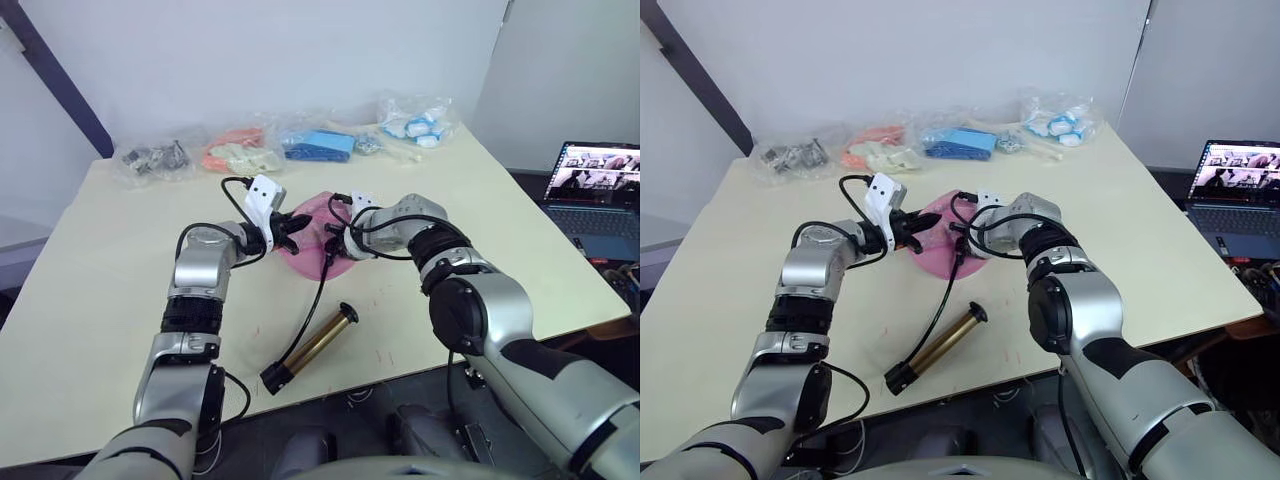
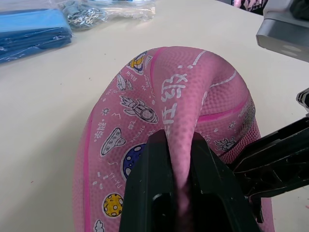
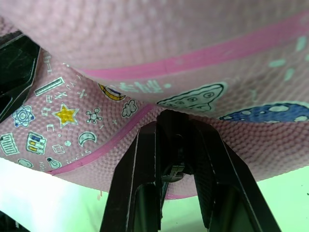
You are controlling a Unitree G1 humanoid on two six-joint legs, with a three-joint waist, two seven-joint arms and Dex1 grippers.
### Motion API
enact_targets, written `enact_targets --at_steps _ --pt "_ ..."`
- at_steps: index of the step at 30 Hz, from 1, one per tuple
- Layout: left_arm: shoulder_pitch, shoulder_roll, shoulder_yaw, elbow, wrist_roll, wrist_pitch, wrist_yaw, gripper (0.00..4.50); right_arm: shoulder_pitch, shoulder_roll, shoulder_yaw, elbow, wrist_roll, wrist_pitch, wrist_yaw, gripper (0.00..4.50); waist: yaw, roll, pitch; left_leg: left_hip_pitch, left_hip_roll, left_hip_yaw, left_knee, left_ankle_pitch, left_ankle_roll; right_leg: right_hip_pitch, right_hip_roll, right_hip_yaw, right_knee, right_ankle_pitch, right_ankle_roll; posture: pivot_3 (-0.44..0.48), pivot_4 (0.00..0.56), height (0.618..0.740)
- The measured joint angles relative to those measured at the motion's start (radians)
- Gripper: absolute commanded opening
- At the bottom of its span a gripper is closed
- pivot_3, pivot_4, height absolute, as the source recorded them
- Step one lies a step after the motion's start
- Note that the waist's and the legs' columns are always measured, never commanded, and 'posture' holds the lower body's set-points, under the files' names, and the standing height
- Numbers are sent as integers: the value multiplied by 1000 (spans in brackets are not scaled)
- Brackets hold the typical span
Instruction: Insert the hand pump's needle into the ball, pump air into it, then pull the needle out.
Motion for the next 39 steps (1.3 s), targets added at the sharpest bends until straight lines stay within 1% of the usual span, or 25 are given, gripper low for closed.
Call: enact_targets --at_steps 10,13,18,22,24,26,29,32,36,38,39 --pt "4 0 2 -4 1 0 0 120 0 0 9 12 4 -17 11 346 0 0 0 1 1 0 -1 0 -1 0 0 -1 0 0 0 0 150 740" --pt "3 0 2 -1 3 -7 0 120 0 0 34 9 -9 -17 37 346 0 0 0 1 1 0 -1 0 -1 0 0 -1 0 0 0 0 150 740" --pt "-4 4 0 39 35 -95 -5 120 28 -3 103 -41 -37 -16 117 346 0 0 1 1 1 -2 -1 0 -1 -1 0 -2 0 0 0 0 150 740" --pt "-39 12 -7 93 54 -156 -33 120 93 -9 153 -164 -39 22 165 346 3 1 5 0 1 -5 -1 0 -1 -4 0 -2 0 0 0 0 150 740" --pt "-62 15 -21 122 63 -178 -58 120 158 -16 183 -308 -34 92 180 346 13 3 9 -3 1 -8 -1 0 -1 -6 0 -5 0 0 0 0 150 740" --pt "-66 16 -26 129 66 -189 -66 120 181 -18 196 -364 -33 119 184 346 18 3 11 -4 1 -9 -1 0 -2 -7 0 -6 0 0 1 0 150 740" --pt "-77 15 -36 132 66 -205 -85 120 256 -25 246 -549 -33 203 187 346 30 2 19 -5 1 -10 0 1 -3 -8 -1 -9 0 2 4 0 150 740" --pt "-80 14 -37 128 62 -209 -101 120 294 -29 261 -651 -30 255 183 346 36 5 25 -7 0 -11 -1 2 -5 -9 -2 -12 0 2 4 0 150 740" --pt "-82 14 -37 119 57 -209 -117 120 320 -31 273 -737 -30 308 174 346 43 6 30 -10 -1 -11 -1 2 -5 -11 -3 -14 -2 2 4 0 150 740" --pt "-82 14 -38 111 57 -209 -129 120 331 -33 274 -783 -30 343 169 346 48 6 30 -14 -1 -10 -1 2 -5 -15 -4 -14 -2 2 4 0 150 740" --pt "-82 14 -38 107 56 -209 -134 120 335 -33 273 -801 -30 357 166 346 51 5 30 -19 -2 -10 -1 6 -2 -20 -4 -14 -2 2 4 0 150 740"
